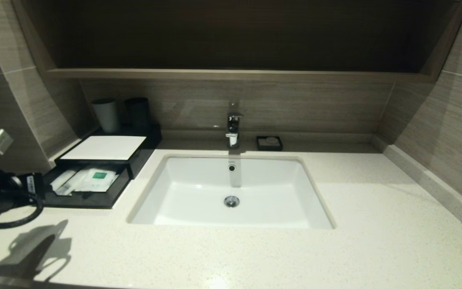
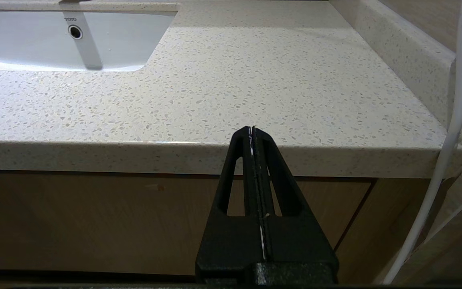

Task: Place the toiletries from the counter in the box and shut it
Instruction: Close the drawer

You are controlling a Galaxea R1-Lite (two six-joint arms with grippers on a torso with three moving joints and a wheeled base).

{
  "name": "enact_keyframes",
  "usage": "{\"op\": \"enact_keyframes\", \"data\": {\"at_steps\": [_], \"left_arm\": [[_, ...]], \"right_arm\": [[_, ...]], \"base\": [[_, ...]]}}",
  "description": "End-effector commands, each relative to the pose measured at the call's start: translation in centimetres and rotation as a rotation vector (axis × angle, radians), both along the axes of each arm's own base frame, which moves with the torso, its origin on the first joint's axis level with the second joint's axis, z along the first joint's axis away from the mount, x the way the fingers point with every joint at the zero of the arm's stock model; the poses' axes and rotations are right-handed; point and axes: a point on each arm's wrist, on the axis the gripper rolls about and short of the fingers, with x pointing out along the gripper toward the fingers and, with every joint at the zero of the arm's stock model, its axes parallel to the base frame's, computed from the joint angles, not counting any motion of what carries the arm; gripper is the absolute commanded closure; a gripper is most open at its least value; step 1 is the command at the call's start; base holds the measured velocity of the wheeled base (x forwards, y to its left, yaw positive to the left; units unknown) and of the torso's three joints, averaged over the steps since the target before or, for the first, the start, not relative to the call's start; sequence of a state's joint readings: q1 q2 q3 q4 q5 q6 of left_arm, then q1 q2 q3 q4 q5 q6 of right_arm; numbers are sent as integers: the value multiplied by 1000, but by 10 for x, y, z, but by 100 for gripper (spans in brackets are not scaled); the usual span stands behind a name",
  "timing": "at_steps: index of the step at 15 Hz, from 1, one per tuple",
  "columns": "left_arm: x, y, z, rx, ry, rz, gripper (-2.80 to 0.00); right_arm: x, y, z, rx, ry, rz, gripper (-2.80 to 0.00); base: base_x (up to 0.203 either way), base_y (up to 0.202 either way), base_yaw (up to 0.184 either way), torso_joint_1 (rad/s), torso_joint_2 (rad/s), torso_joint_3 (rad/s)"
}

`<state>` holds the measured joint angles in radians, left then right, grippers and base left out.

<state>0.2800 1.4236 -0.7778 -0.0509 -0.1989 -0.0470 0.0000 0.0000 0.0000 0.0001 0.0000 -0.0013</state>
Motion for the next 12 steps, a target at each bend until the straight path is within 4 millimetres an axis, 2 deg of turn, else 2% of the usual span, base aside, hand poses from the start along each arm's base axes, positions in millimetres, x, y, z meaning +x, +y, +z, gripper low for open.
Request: {"op": "enact_keyframes", "data": {"at_steps": [1,8,12], "left_arm": [[15,4,-9,-13,40,-3,0],[18,-16,-6,19,41,-98,0],[20,-18,-8,16,46,-102,0]], "right_arm": [[0,0,0,0,-2,0,0],[0,0,0,0,-2,0,0],[0,0,0,0,-2,0,0]], "base": [[0,0,0,0,0,0],[0,0,0,0,0,0],[0,0,0,0,0,0]]}}
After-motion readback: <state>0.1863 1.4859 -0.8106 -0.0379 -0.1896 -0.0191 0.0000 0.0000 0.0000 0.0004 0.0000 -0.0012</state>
